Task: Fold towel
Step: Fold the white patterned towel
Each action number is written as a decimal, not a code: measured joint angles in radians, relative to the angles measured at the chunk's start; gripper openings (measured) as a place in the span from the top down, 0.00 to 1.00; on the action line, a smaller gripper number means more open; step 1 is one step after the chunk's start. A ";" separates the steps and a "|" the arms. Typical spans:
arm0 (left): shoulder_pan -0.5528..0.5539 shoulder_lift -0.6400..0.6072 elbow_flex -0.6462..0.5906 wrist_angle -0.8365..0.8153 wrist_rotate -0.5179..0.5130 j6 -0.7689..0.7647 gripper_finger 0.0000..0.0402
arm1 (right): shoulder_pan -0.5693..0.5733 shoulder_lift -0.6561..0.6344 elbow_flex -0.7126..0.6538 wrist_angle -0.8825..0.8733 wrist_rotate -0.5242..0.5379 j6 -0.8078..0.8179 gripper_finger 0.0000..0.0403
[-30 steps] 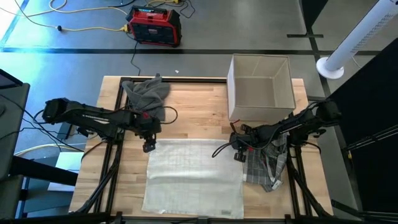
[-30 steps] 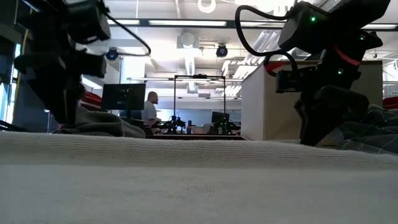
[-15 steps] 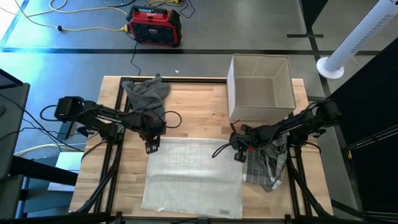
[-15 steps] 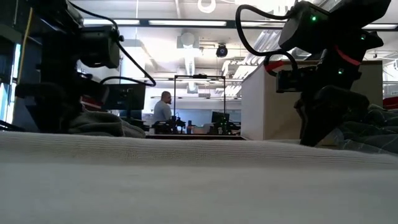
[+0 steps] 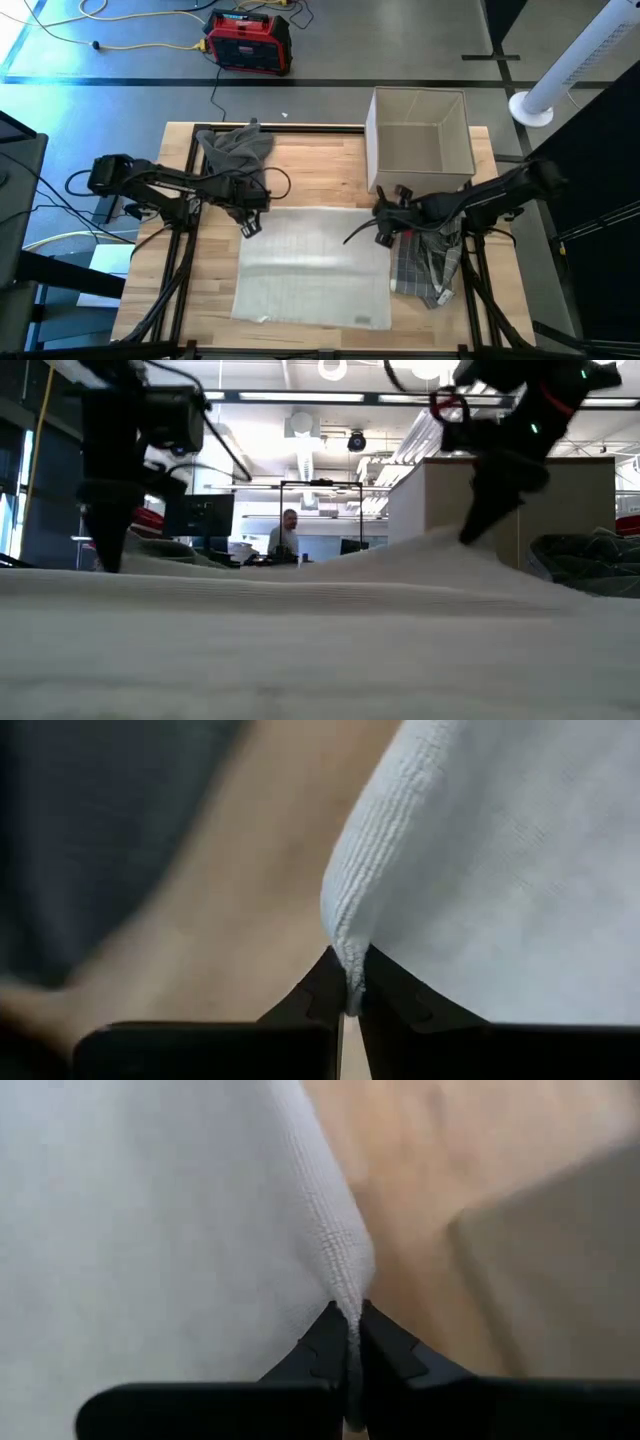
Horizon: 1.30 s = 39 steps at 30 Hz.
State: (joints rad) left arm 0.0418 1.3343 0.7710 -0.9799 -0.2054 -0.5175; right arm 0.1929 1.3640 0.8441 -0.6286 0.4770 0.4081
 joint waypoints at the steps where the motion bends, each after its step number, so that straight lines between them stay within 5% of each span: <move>1: 0.000 -0.004 0.031 -0.037 -0.031 0.008 0.98 | 0.006 -0.006 0.030 -0.043 0.020 -0.010 1.00; 8: -0.049 -0.026 0.211 -0.311 -0.157 0.003 0.98 | 0.099 -0.013 0.223 -0.258 0.059 -0.044 1.00; 16: -0.249 -0.021 0.223 -0.291 -0.146 -0.205 0.98 | 0.303 0.018 0.183 -0.187 -0.092 0.119 1.00; 32: -0.523 0.147 0.223 -0.152 0.080 -0.345 0.98 | 0.467 0.271 0.172 0.100 -0.281 0.207 1.00; 39: -0.547 0.238 0.223 -0.120 0.294 -0.256 0.95 | 0.463 0.299 0.174 0.133 -0.370 0.204 0.93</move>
State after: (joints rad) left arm -0.5053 1.5724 0.9939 -1.0998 0.0888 -0.7731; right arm 0.6555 1.6634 1.0180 -0.4955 0.1067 0.6121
